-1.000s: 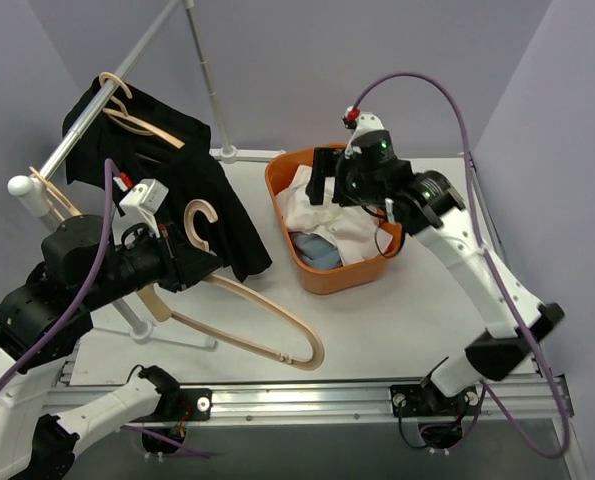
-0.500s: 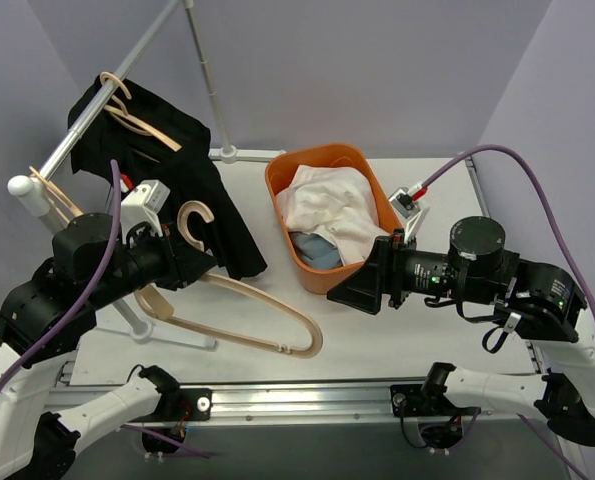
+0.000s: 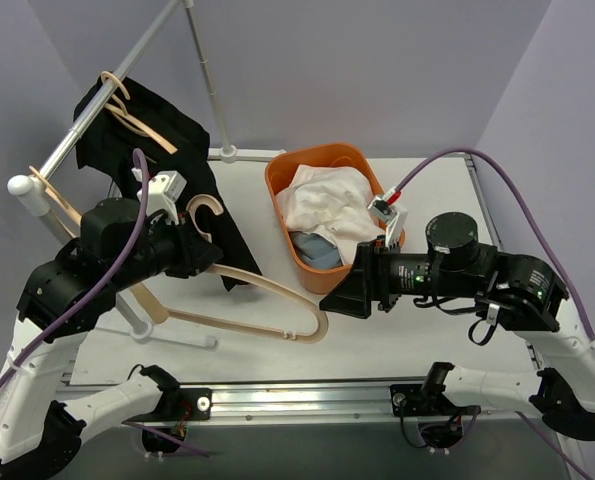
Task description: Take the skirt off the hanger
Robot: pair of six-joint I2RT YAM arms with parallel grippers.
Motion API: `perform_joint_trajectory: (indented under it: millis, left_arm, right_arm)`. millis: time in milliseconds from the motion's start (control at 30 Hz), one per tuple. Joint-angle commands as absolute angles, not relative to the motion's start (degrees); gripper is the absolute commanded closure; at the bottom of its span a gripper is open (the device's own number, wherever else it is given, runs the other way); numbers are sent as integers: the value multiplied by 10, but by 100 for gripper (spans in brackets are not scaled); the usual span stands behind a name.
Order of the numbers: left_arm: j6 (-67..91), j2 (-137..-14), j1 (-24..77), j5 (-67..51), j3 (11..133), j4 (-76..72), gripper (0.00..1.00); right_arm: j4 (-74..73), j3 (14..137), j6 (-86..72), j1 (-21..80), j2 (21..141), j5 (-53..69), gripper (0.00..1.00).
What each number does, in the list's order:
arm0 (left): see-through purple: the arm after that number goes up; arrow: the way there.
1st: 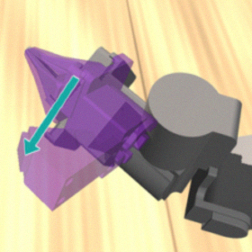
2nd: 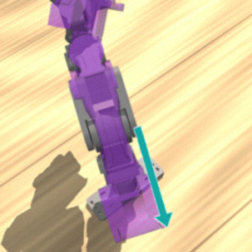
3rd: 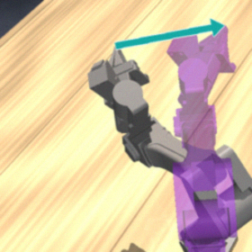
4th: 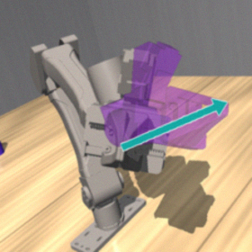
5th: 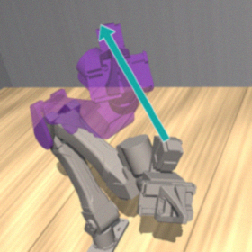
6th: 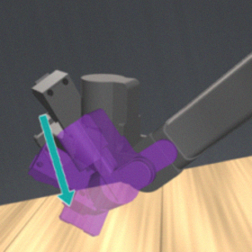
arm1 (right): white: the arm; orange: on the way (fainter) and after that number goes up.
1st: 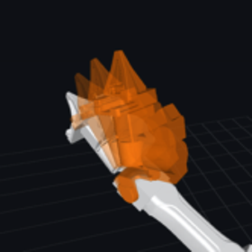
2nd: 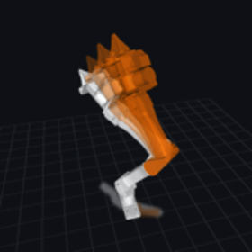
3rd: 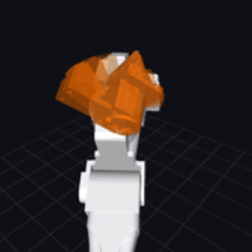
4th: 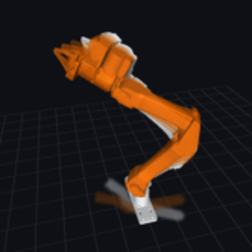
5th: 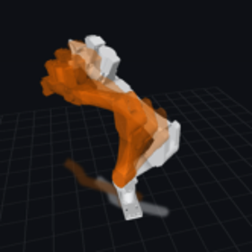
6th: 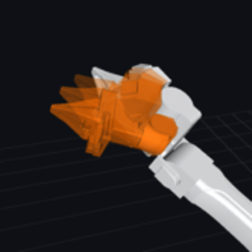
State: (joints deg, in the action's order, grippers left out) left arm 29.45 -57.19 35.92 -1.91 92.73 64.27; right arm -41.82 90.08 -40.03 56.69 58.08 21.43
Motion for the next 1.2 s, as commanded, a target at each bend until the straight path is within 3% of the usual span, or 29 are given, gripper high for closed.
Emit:
perform_joint_trajectory:
  millis: [0, 133, 267, 433, 600, 733, 767, 867, 900, 1000, 1167]
  left_arm:
    - [285, -582, 358, -11, 954, 634, 98]
    - [279, -598, 358, -14, 961, 625, 98]
    - [276, -612, 359, -18, 971, 621, 98]
    - [272, -620, 359, -21, 979, 620, 98]
    - [274, -621, 359, -28, 977, 618, 98]
    - [274, -621, 359, -36, 982, 620, 98]
    - [274, -621, 359, -40, 983, 621, 92]
    - [278, -615, 359, -38, 983, 629, 62]
    - [281, -607, 358, -35, 981, 629, 42]
    - [287, -590, 359, -25, 971, 627, 6]
    - [291, -585, 358, -26, 983, 634, 6]
  right_arm:
    - [-427, 912, -374, 570, 599, 236, 41]
    - [-420, 894, -366, 585, 607, 245, 44]
    - [-421, 885, -359, 603, 613, 243, 56]
    - [-402, 865, -359, 618, 611, 241, 62]
    - [-367, 846, -360, 631, 610, 247, 74]
    - [-344, 836, -357, 641, 609, 252, 100]
    - [-344, 838, -354, 644, 608, 243, 100]
    - [-338, 847, -346, 655, 599, 215, 100]
    - [-343, 854, -345, 656, 594, 207, 100]
    - [-365, 864, -331, 656, 591, 179, 100]
    - [-411, 882, -317, 657, 583, 137, 100]
